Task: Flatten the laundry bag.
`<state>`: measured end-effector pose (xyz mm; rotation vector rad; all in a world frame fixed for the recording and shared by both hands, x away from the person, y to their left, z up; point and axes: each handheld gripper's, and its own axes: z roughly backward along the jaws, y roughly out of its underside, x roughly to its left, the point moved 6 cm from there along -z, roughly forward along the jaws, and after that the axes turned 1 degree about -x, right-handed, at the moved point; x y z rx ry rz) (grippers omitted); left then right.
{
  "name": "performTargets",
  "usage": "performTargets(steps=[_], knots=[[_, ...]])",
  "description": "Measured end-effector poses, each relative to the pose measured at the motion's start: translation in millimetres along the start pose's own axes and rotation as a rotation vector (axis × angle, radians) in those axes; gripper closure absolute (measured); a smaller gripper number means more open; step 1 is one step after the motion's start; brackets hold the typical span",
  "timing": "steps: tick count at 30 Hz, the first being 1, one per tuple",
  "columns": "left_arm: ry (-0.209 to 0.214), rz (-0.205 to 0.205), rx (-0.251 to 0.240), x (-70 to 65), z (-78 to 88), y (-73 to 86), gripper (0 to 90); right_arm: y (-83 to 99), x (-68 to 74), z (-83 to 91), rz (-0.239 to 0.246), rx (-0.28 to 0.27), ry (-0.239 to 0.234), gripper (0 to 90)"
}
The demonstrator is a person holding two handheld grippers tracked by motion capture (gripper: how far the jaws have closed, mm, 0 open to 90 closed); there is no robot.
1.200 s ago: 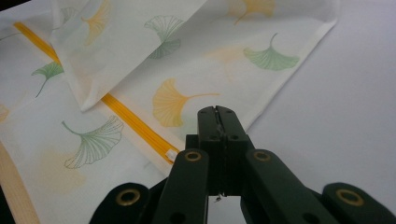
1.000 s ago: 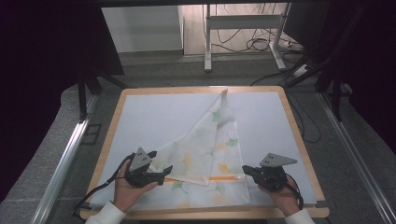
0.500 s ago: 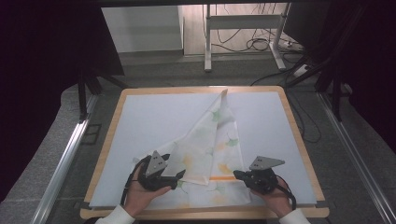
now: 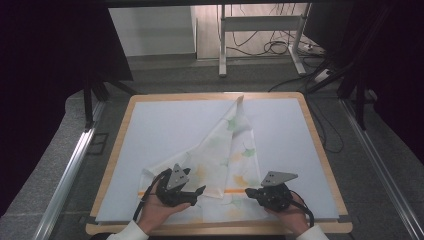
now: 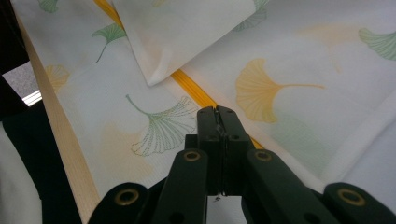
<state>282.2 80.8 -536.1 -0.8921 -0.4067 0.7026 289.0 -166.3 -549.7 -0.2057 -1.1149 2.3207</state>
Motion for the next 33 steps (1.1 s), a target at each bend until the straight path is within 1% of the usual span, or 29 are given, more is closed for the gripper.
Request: performTargets(steps=[1, 6, 8, 10, 12, 14, 17, 23, 25, 26, 28, 33], knots=[[0.002, -0.013, 0.005, -2.5, -3.5, -1.0, 24.0, 0.8, 2.5, -2.2, 0.005, 0.010, -0.006, 88.9], [0.001, -0.025, 0.012, -6.8, -9.6, -5.2, 23.6, 3.1, 7.7, -8.4, 0.019, 0.037, -0.019, 89.1], [0.012, -0.030, 0.021, -10.1, -12.8, -7.5, 23.8, 3.3, 9.3, -10.0, 0.022, 0.043, -0.022, 89.1], [0.020, -0.040, 0.033, -14.4, -17.7, -9.7, 24.4, 3.7, 12.7, -12.6, 0.035, 0.054, -0.030, 89.1], [0.020, -0.043, 0.038, -16.0, -20.3, -10.5, 24.4, 4.1, 14.1, -13.9, 0.041, 0.060, -0.034, 89.1], [0.022, -0.046, 0.045, -18.1, -23.9, -11.2, 24.4, 4.2, 14.4, -14.1, 0.042, 0.061, -0.034, 89.1], [0.037, -0.046, 0.053, -22.5, -30.3, -13.2, 24.4, 4.4, 14.4, -14.0, 0.039, 0.063, -0.038, 89.1], [0.055, -0.062, 0.079, -31.6, -44.2, -13.9, 24.4, 6.2, 14.8, -16.3, 0.034, 0.081, -0.046, 89.1], [0.063, -0.070, 0.093, -34.7, -48.9, -12.9, 24.2, 7.8, 15.2, -18.2, 0.038, 0.097, -0.051, 89.1], [0.067, -0.078, 0.101, -36.8, -52.1, -12.1, 24.2, 9.9, 14.4, -20.1, 0.041, 0.117, -0.039, 89.1], [0.068, -0.085, 0.108, -38.8, -54.8, -11.4, 24.2, 10.2, 13.9, -20.3, 0.033, 0.117, -0.045, 89.1], [0.073, -0.097, 0.119, -42.7, -59.2, -10.8, 24.3, 10.3, 13.6, -20.2, 0.030, 0.119, -0.047, 89.1]])
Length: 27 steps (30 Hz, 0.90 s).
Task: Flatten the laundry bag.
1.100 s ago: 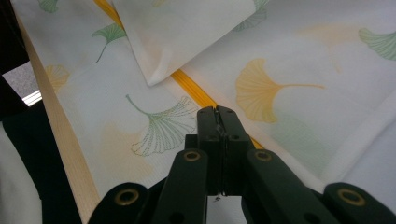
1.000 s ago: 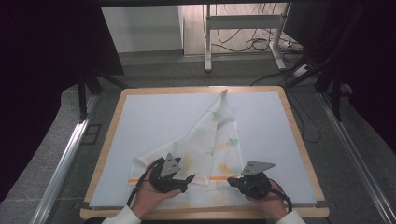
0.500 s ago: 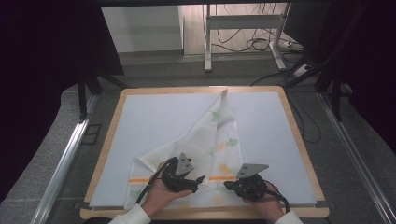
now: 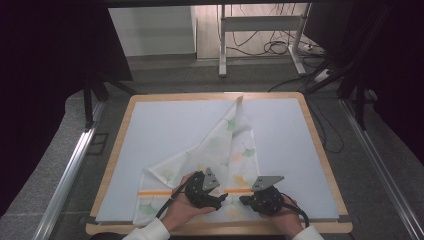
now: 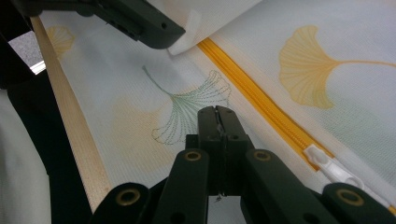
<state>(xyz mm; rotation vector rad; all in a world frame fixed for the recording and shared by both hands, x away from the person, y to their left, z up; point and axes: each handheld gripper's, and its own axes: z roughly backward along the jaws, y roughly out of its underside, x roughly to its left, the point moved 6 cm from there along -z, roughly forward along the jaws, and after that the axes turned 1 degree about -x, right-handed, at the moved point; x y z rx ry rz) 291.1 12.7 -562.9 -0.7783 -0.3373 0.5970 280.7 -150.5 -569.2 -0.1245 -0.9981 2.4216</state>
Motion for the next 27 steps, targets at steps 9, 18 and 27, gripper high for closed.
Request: performTargets(steps=[9, 18, 27], knots=[[0.013, -0.006, 0.056, 1.4, -10.8, 8.3, 36.6, 0.1, -0.8, 0.3, 0.004, 0.005, -0.008, 89.1], [0.097, 0.021, 0.057, 2.1, -9.7, 8.9, 56.6, 0.2, -1.3, 0.5, 0.006, 0.007, -0.011, 89.1], [0.124, 0.042, 0.044, 9.5, -7.0, 10.7, 79.1, 0.3, -1.9, 0.7, 0.010, 0.009, -0.011, 89.1]])
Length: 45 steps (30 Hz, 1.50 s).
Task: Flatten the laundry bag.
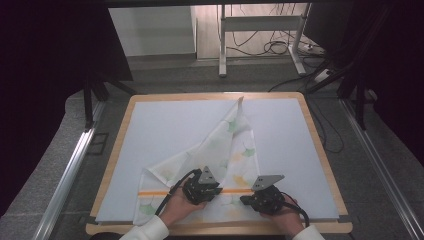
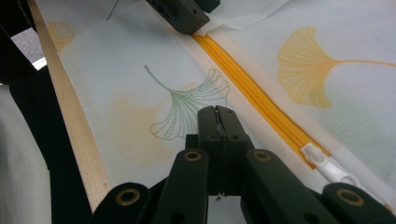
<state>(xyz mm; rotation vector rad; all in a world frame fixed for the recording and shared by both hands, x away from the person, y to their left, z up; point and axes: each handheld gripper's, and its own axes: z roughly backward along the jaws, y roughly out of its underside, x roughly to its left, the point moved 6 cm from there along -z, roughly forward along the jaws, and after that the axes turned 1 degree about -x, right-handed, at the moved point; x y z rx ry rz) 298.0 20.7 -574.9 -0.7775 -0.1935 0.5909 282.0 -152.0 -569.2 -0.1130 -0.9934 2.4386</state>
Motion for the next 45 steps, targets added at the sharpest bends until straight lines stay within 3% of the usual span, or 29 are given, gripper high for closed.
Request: performTargets(steps=[3, 9, 18, 21, 24, 45], knots=[[0.000, -0.005, 0.001, -1.8, -0.2, -0.3, 84.6, 0.0, -0.2, 0.0, -0.001, 0.000, -0.002, 89.1], [0.002, 0.001, 0.005, -1.2, 1.4, -0.5, 86.7, -0.1, -0.6, 0.2, -0.002, 0.001, -0.004, 89.0], [-0.032, -0.002, -0.040, 1.8, 14.4, -6.6, 87.0, -0.2, -1.4, 0.4, 0.004, 0.002, 0.001, 89.1], [-0.052, 0.004, -0.069, 5.4, 21.6, -9.2, 87.0, -0.1, -1.5, 0.4, 0.001, 0.002, 0.001, 89.1], [-0.098, 0.004, -0.087, 11.6, 28.3, -10.7, 87.2, -0.1, -2.2, 0.3, 0.001, 0.002, -0.003, 89.1], [-0.156, 0.057, -0.163, 40.8, 60.6, -10.0, 87.2, -0.2, -2.6, 0.2, 0.004, 0.002, -0.009, 89.1]])
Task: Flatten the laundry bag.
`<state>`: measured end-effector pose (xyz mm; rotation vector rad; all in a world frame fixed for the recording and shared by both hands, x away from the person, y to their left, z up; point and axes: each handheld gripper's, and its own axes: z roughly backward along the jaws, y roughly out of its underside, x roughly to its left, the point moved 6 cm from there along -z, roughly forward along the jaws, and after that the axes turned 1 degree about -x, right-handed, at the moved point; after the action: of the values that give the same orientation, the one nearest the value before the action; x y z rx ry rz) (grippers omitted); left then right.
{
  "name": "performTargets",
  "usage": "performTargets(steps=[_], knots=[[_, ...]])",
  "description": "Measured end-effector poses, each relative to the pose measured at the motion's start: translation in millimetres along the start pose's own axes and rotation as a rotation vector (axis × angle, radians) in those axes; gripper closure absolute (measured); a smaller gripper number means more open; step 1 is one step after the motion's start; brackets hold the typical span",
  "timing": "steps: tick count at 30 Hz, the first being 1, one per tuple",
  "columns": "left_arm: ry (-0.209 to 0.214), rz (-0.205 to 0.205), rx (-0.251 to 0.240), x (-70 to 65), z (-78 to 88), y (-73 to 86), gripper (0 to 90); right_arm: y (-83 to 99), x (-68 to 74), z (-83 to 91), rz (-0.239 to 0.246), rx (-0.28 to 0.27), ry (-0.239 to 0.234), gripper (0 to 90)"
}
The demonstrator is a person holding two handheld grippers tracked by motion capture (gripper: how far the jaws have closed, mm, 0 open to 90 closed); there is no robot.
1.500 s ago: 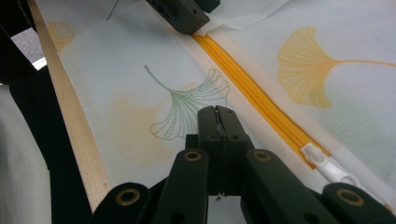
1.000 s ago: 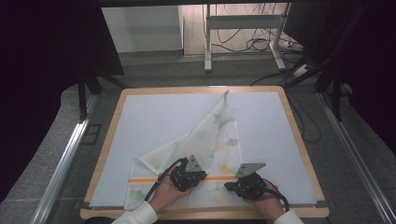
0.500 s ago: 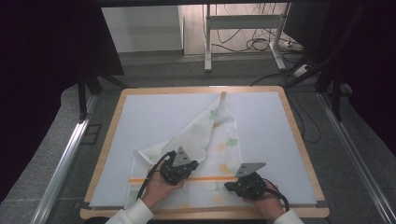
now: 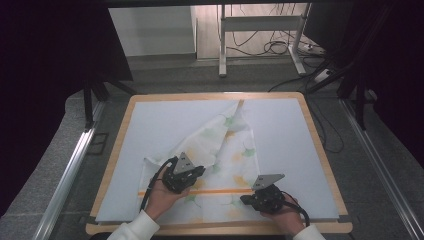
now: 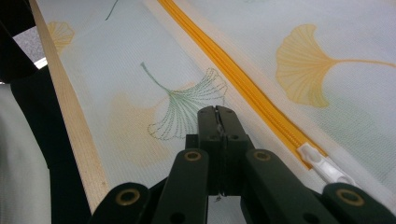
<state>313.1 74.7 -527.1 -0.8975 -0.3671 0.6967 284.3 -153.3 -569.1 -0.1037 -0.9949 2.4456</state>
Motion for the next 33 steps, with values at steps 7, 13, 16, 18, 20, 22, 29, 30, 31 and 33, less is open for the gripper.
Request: performTargets(steps=[7, 13, 16, 18, 20, 22, 29, 30, 31, 33], knots=[[-0.008, 0.016, -0.013, 6.4, 3.2, 0.0, 87.2, 0.0, 0.1, 0.0, 0.005, -0.002, 0.002, 89.1], [-0.010, 0.025, -0.016, 10.5, 3.9, -0.3, 87.2, 0.1, 0.1, 0.0, 0.004, -0.002, 0.000, 89.1], [-0.019, 0.023, -0.021, 13.6, 5.1, -1.1, 87.2, 0.1, 0.1, 0.0, 0.003, -0.003, 0.000, 89.1], [-0.026, 0.023, -0.023, 17.1, 5.8, -0.8, 87.2, 0.0, 0.3, 0.0, 0.013, -0.001, 0.004, 89.1], [-0.028, 0.029, -0.026, 18.3, 5.7, -0.7, 87.3, 0.0, 0.3, 0.0, 0.013, -0.001, 0.004, 89.1], [-0.035, 0.032, -0.025, 21.4, 6.3, -0.2, 87.2, 0.0, 0.2, 0.0, 0.013, -0.001, 0.004, 89.1], [-0.062, 0.052, -0.041, 35.6, 10.1, -1.4, 87.2, 0.0, 0.0, 0.0, 0.012, -0.003, 0.001, 89.1], [-0.064, 0.053, -0.043, 37.3, 10.4, -1.5, 87.2, 0.0, 0.0, 0.0, 0.012, -0.003, 0.001, 89.1], [-0.066, 0.058, -0.045, 39.8, 10.6, -1.6, 87.3, 0.0, -0.2, -0.1, 0.013, -0.003, 0.001, 89.1], [-0.071, 0.064, -0.044, 43.3, 10.3, -1.4, 87.3, 0.0, -0.2, -0.1, 0.013, -0.003, 0.001, 89.1]])
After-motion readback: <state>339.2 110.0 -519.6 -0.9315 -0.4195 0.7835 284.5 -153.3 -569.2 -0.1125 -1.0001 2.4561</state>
